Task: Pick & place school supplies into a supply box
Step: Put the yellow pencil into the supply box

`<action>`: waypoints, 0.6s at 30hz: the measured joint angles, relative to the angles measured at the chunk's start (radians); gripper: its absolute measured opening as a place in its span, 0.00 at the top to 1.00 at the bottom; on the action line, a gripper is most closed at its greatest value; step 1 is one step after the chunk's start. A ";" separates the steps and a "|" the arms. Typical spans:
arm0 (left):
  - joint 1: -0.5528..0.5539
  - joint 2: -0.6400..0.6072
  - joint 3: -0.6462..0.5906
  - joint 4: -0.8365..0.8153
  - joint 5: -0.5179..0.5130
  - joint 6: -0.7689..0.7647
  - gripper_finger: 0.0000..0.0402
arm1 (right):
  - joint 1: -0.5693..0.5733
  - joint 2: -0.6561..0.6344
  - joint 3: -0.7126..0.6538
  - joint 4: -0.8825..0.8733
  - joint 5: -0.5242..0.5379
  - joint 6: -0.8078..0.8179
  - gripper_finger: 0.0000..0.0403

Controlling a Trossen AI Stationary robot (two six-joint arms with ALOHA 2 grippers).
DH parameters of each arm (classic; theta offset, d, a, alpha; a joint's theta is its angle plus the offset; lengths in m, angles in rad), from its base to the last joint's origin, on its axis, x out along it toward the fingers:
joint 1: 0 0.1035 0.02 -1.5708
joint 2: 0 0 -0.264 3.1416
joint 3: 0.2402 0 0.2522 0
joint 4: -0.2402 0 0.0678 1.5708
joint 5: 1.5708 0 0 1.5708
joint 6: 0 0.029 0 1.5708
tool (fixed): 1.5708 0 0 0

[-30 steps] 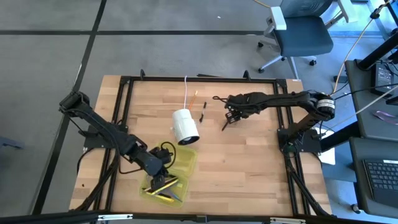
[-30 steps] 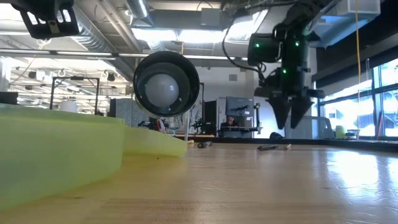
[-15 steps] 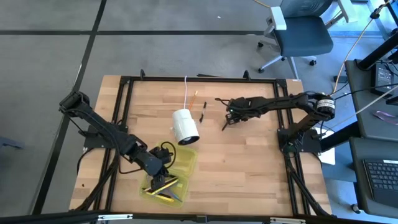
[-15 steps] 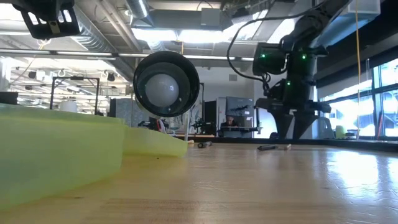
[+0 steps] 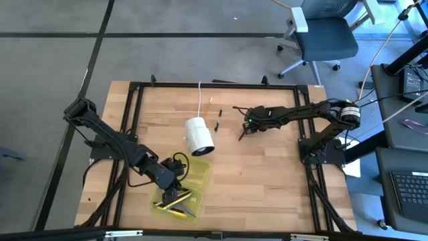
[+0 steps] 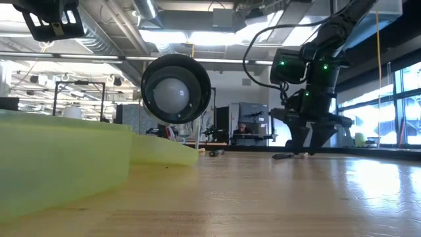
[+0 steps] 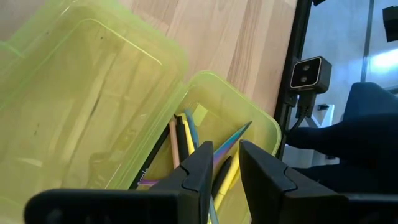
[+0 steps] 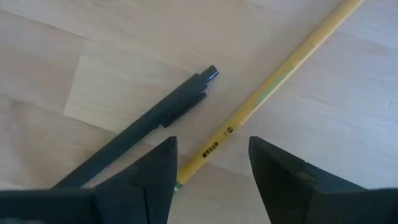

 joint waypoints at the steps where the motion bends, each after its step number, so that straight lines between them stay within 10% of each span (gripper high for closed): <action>1: 0.000 0.000 0.000 0.000 0.000 0.001 0.82 | 0.000 0.000 0.000 0.000 0.004 0.000 0.50; 18: 0.000 0.000 0.000 0.001 -0.003 0.018 0.83 | 0.031 0.077 0.010 -0.037 0.000 -0.037 0.77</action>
